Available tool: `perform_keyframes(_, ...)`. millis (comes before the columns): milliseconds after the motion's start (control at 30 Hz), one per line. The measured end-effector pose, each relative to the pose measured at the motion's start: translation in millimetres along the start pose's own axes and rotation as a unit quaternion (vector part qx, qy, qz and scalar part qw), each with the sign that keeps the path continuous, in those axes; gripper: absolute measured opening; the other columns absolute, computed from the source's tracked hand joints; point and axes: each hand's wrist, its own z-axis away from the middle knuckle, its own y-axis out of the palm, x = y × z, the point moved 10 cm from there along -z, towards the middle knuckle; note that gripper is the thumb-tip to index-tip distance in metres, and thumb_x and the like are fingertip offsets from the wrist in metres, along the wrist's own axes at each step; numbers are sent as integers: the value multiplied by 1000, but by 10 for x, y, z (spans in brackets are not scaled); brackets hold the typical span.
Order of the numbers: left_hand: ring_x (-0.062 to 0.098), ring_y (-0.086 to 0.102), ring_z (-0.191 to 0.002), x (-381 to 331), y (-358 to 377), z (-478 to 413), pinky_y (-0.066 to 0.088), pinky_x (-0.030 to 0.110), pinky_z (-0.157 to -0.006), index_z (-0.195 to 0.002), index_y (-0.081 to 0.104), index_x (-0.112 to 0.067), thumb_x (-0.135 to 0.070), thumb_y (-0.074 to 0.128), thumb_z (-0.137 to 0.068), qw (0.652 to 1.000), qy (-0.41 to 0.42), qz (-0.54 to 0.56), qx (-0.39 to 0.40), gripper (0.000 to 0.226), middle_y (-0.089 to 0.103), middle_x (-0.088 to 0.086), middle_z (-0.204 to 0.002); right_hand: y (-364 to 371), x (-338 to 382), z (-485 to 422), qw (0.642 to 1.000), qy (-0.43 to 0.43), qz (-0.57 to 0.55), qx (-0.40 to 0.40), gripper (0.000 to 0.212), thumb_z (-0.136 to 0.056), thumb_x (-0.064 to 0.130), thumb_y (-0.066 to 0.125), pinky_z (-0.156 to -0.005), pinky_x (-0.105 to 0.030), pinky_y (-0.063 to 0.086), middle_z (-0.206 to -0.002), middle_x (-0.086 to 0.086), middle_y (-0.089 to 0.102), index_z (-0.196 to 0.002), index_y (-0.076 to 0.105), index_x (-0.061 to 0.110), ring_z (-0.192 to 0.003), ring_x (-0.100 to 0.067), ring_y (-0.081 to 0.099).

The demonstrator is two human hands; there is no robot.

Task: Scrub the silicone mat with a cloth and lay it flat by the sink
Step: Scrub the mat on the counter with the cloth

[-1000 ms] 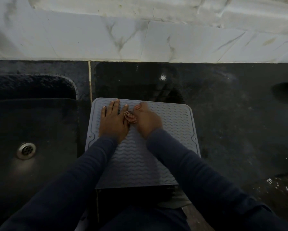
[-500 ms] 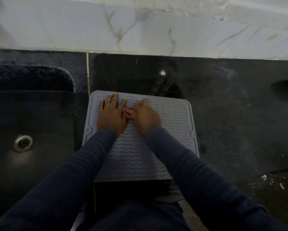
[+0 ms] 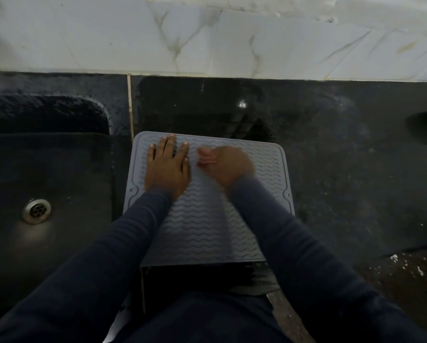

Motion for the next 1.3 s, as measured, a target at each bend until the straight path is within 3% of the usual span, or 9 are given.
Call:
perform_keyframes(100,28,14,-145,-2,5,14,3,48,-118,-146,36,-24,-37,34,-97,1000,6,-3,7,51,20,11,-158,113,160,132,999,-10,-43,-12,32,-90,55,49,-73,-33,44,-94,4,63,-98,61,26,-87,-17,58)
perform_keyframes(200,27,15,-145,-10,-18,19,4,48,-118,-145,38,-23,-37,29,-98,1000,4,5,2,50,22,10,-157,-76,-598,215,995,60,-77,-34,41,-87,65,47,-75,-35,47,-87,2,64,-94,60,27,-84,-22,61)
perform_keyframes(300,27,15,-145,-24,-29,16,4,48,-118,-145,37,-23,-37,28,-98,1000,5,3,4,50,22,11,-157,-336,-1428,252,981,177,-55,-60,59,-87,73,37,-84,-40,48,-106,-11,68,-107,62,24,-99,-36,63)
perform_keyframes(400,28,11,-146,-42,-35,28,3,49,-118,-147,34,-19,-34,31,-100,1000,3,-8,5,49,17,11,-158,-505,-1579,203,973,227,-5,-41,54,-95,57,40,-87,-39,47,-121,-18,63,-121,61,14,-109,-39,60)
perform_keyframes(667,26,11,-146,-443,164,-33,1,43,-119,-150,19,-8,-35,22,-100,996,53,-26,67,57,18,11,-158,-24,-4,-224,994,56,-89,-2,36,-90,43,54,-81,-39,46,-109,-12,64,-116,49,18,-103,-33,61)
perform_keyframes(800,27,18,-144,-411,165,-35,7,45,-118,-149,24,-6,-41,11,-94,997,57,-32,51,66,23,12,-156,-342,-996,-178,980,150,-102,-78,48,-88,66,41,-77,-38,44,-100,-12,66,-100,52,21,-98,-35,63)
perform_keyframes(933,25,17,-145,-439,161,-37,6,44,-119,-149,22,-7,-41,8,-93,996,61,-31,49,67,22,10,-157,-675,-1815,-143,960,254,-57,-98,46,-90,58,47,-81,-39,45,-116,-17,64,-107,57,16,-107,-38,61)
perform_keyframes(1200,27,16,-145,-436,177,-41,6,45,-119,-148,28,-13,-39,12,-95,996,68,-22,53,61,23,10,-157,-58,-50,-178,994,31,-101,-26,25,-93,47,48,-73,-36,42,-95,-7,63,-102,47,24,-90,-29,61)
perform_keyframes(1300,26,15,-145,-424,174,-36,5,44,-119,-149,28,-13,-40,12,-95,996,67,-25,50,62,22,10,-157,-136,-346,-229,992,58,-105,-44,34,-91,57,44,-81,-39,45,-105,-8,66,-103,52,26,-99,-32,62)
